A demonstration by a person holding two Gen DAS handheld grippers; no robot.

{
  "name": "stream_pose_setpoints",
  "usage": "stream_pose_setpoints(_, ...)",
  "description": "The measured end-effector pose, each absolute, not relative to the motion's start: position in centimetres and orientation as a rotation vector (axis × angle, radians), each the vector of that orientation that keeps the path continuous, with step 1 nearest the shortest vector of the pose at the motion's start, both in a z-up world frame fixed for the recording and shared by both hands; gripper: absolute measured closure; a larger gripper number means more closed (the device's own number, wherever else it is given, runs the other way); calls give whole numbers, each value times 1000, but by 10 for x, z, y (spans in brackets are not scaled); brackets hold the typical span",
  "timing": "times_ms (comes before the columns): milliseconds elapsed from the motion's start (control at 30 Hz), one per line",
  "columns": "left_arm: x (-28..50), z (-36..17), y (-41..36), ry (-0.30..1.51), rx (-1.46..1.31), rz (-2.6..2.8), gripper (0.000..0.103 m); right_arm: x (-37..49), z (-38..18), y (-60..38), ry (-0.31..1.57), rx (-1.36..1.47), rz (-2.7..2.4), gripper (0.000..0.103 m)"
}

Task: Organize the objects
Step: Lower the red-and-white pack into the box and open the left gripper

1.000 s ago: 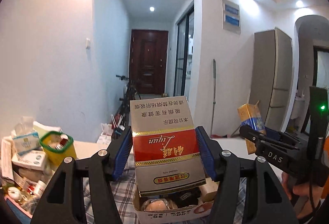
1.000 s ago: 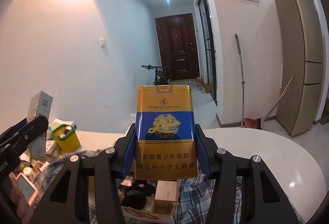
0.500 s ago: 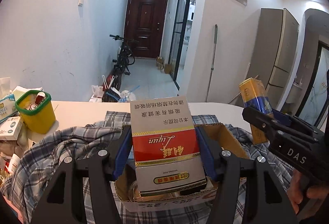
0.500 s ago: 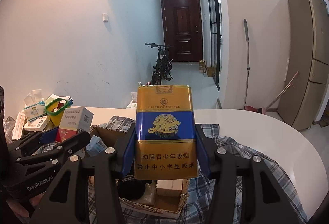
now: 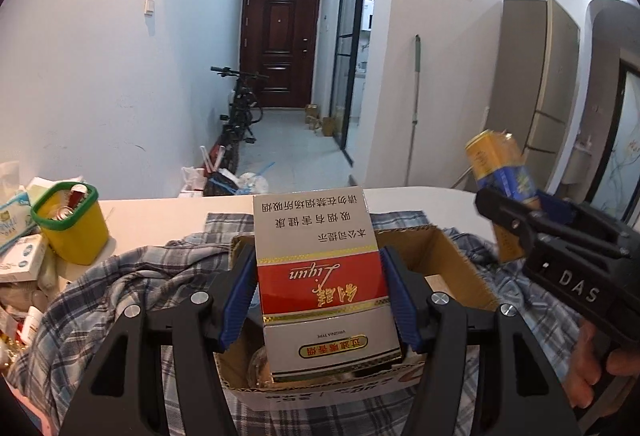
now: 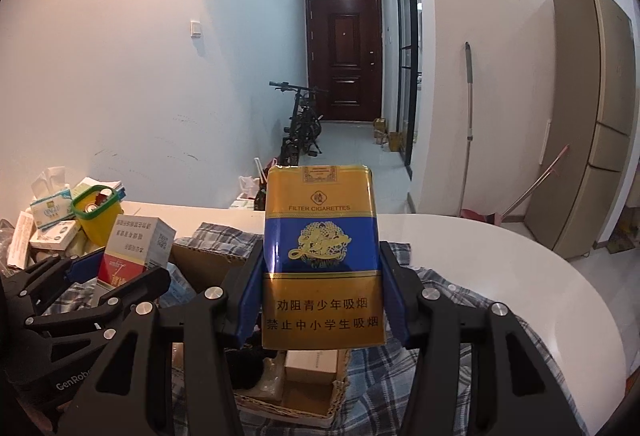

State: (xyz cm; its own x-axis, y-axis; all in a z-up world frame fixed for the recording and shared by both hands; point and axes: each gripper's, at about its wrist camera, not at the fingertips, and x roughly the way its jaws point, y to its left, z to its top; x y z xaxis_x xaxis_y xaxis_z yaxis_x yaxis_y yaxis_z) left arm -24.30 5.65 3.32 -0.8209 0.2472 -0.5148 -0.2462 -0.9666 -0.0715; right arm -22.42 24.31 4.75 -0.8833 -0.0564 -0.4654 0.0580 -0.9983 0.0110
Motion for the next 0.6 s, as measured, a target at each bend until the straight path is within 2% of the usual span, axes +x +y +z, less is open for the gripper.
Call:
stream_pose_setpoints(267,-259,8,77,124,-932,2708,40,-229,42,246,1,784,-2982,52)
stream_pose_setpoints(467,-269,-8,82,135,-1014,2681,39,-230,38,244,19,800,-2970,52)
stream_pose_setpoints(500,-269,-9,82,135,-1015,2687,36,-230,38,243,19,799,-2970,52)
stream_pose_setpoints(533,-269,-8,81,135,-1007,2702,23,-229,39,244,17,797,-2969,52)
stream_pose_setpoints(600,-263,0,75,118,-936,2771,10,-229,39,244,11,796,-2969,52)
